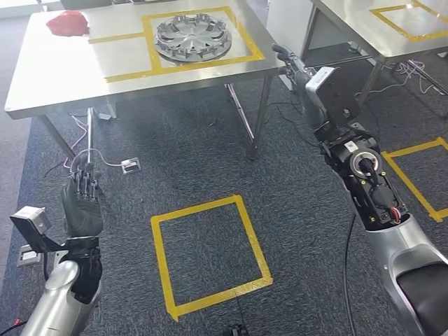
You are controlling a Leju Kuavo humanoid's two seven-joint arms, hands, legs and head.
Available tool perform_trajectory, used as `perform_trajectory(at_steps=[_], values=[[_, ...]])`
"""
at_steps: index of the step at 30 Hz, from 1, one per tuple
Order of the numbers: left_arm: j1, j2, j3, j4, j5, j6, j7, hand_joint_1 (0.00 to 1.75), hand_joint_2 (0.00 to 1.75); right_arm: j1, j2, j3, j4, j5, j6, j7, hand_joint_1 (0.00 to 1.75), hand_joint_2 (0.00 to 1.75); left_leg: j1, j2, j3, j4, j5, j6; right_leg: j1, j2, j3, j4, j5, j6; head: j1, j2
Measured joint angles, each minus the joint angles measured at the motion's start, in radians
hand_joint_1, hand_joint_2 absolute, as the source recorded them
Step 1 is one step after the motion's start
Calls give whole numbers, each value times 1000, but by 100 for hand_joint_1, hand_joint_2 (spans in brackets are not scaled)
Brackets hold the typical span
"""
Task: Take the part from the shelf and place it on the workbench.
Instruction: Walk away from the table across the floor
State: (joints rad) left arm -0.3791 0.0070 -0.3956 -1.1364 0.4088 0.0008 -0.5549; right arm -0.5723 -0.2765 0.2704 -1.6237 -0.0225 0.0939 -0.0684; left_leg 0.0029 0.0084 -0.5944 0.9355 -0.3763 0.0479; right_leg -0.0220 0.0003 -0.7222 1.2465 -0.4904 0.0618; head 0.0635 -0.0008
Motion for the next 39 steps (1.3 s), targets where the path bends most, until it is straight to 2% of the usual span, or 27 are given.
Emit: perform_trajectory(at_steps=[1, 3, 5, 6, 8, 9, 11, 13, 14, 15, 16, 17, 19, 20, 21, 24, 26, 27, 29, 30, 31, 32, 33, 35, 36, 38, 39], values=[[0, 0, 0, 0, 0, 0, 0, 0, 0, 1, -1, -2, 0, 2, 0, 0, 0, 0, 2, 0, -15, 2, 11, -4, -3, 0, 30, -17, 23, 4, 2, 0], [0, -1, 0, 0, 0, 0, 0, 0, 0, 2, -1, -5, 0, 6, 0, 0, 0, 0, 5, 0, -41, 8, 29, -15, -7, 0, 135, -143, 50, 10, 9, 0], [-2, -2, 0, 0, 0, 0, 0, 0, 0, 4, -1, -8, -2, 9, 0, -1, 0, 0, 4, -1, -53, 13, 44, -28, -3, 4, 215, -263, 32, 3, 15, 0], [-3, -2, 0, 0, 0, 0, 0, 0, 0, 4, -1, -9, -2, 10, 0, -1, 0, 0, 4, -2, -55, 12, 52, -34, 1, 5, 226, -288, 22, -6, 16, 0], [-3, -1, 0, 0, 0, 0, 0, 0, 0, 6, -1, -10, -2, 10, 1, -2, 0, 0, 5, -2, -58, 9, 64, -47, 2, 5, 218, -295, 33, -27, 10, 0], [-3, -1, 0, 0, 0, 0, 0, 0, 0, 6, -1, -11, -2, 10, 1, -2, 0, 0, 6, -2, -67, 19, 52, -53, 1, 3, 210, -295, 43, -37, 6, 0], [-2, 0, 0, 0, 0, 0, 0, 0, 0, 7, -1, -11, -2, 10, 2, -3, 0, 0, 9, -3, -104, 101, -27, -61, -1, 0, 188, -298, 65, -54, -5, 0], [-2, 0, 0, 0, 0, 0, 0, 0, 0, 9, -1, -11, -2, 11, 4, -3, 0, 0, 10, -3, -153, 251, -124, -66, 2, 0, 158, -298, 88, -60, -15, 0], [-2, 0, 0, 0, 0, 0, 1, 0, 0, 10, -1, -11, -2, 11, 5, -3, 0, 0, 10, -3, -166, 311, -147, -67, 3, 1, 143, -298, 99, -61, -17, 0], [-2, 1, 0, 0, 0, 0, 1, 0, 0, 12, -1, -11, -2, 12, 6, -4, 0, 0, 10, -3, -163, 339, -147, -66, 5, 1, 128, -297, 109, -61, -18, 0], [-2, 1, 0, 0, 0, -1, 1, 0, 0, 13, -1, -11, -2, 13, 7, -4, 0, 0, 9, -4, -139, 327, -129, -63, 7, 2, 115, -297, 119, -60, -19, 0], [-2, 1, 0, 1, 0, -1, 1, 0, 0, 14, -1, -12, -2, 15, 7, -5, 0, 0, 8, -4, -95, 277, -105, -57, 8, 3, 103, -296, 129, -58, -19, 0], [-6, 1, 0, 1, 0, -2, 0, 0, 0, 13, -1, -14, -2, 16, 8, -8, 0, 0, 3, -4, 18, 126, -88, -42, 11, 3, 86, -295, 147, -52, -20, 0], [-9, 2, 0, 1, 0, -3, 0, 0, 0, 13, -1, -15, -2, 17, 8, -9, 0, 0, 0, -4, 56, 69, -92, -36, 12, 3, 82, -296, 154, -47, -18, 0], [-10, 2, 0, 1, 1, -4, -1, 0, 0, 13, -1, -16, -2, 17, 8, -11, 0, 0, -3, -4, 78, 34, -98, -32, 12, 2, 80, -296, 161, -43, -17, 0], [-12, 2, 0, 1, 2, -6, -2, 0, 0, 13, -1, -17, -1, 18, 9, -15, 0, 0, -5, -5, 77, 15, -88, -20, 10, 0, 78, -304, 176, -28, -15, 0], [-13, 0, 0, 1, 3, -7, -3, 0, 0, 11, -1, -19, 1, 21, 10, -18, 0, 0, 0, -3, 69, 6, -73, -7, 8, 1, 64, -276, 147, -17, -14, 0], [-14, -1, 0, 1, 3, -7, -4, 0, 0, 10, -1, -20, 2, 24, 10, -20, 0, 0, 2, -3, 64, 3, -65, -2, 6, 1, 47, -233, 110, -13, -12, 0], [-12, -2, 0, 1, 3, -7, -5, 0, 0, 8, -1, -21, 5, 27, 10, -22, 0, 0, 2, -2, 47, 3, -50, 2, 4, 1, 2, -95, 21, -5, -6, 0], [-10, -2, 0, 2, 3, -7, -6, 0, 0, 8, -1, -22, 7, 28, 10, -22, 0, 0, 2, -2, 37, 3, -43, 2, 3, 1, -13, -34, -3, -2, -3, 0], [-8, -2, 0, 3, 3, -6, -7, 0, 0, 8, -1, -22, 9, 30, 9, -23, 0, 0, 2, -2, 28, 4, -37, 0, 2, 0, -14, -2, -9, 1, -1, 0], [-6, -2, 0, 4, 3, -5, -8, 0, 0, 8, -1, -22, 10, 32, 8, -23, 0, 0, 3, -2, 21, 4, -31, -2, 0, 0, 6, -11, 3, 3, 1, 0], [-5, -2, 0, 4, 3, -3, -9, 0, 0, 8, -1, -22, 11, 35, 6, -23, 0, 0, 3, -2, 15, 6, -26, -5, -1, -1, 47, -62, 25, 4, 4, 0], [-4, -2, 0, 5, 3, -1, -10, 0, 0, 7, -1, -22, 11, 45, 1, -21, 0, 0, 3, -2, 7, 10, -20, -12, -1, -1, 147, -210, 51, 2, 11, 0], [-4, -2, 0, 5, 3, 0, -11, 0, 0, 7, -1, -22, 11, 49, -2, -20, 0, 0, 2, -3, 4, 13, -17, -17, 1, 1, 179, -260, 55, -2, 12, 0], [-3, -1, 0, 5, 3, 1, -11, 0, 0, 9, -1, -22, 10, 55, -10, -17, 0, 0, -2, -3, -1, 17, -15, -24, 4, 4, 194, -292, 51, -14, 11, 0], [-1, -1, 0, 5, 3, 2, -11, 0, 0, 11, -1, -23, 9, 57, -14, -15, 0, 0, -3, -3, -3, 17, -14, -18, 3, 5, 192, -294, 52, -19, 6, 0]])
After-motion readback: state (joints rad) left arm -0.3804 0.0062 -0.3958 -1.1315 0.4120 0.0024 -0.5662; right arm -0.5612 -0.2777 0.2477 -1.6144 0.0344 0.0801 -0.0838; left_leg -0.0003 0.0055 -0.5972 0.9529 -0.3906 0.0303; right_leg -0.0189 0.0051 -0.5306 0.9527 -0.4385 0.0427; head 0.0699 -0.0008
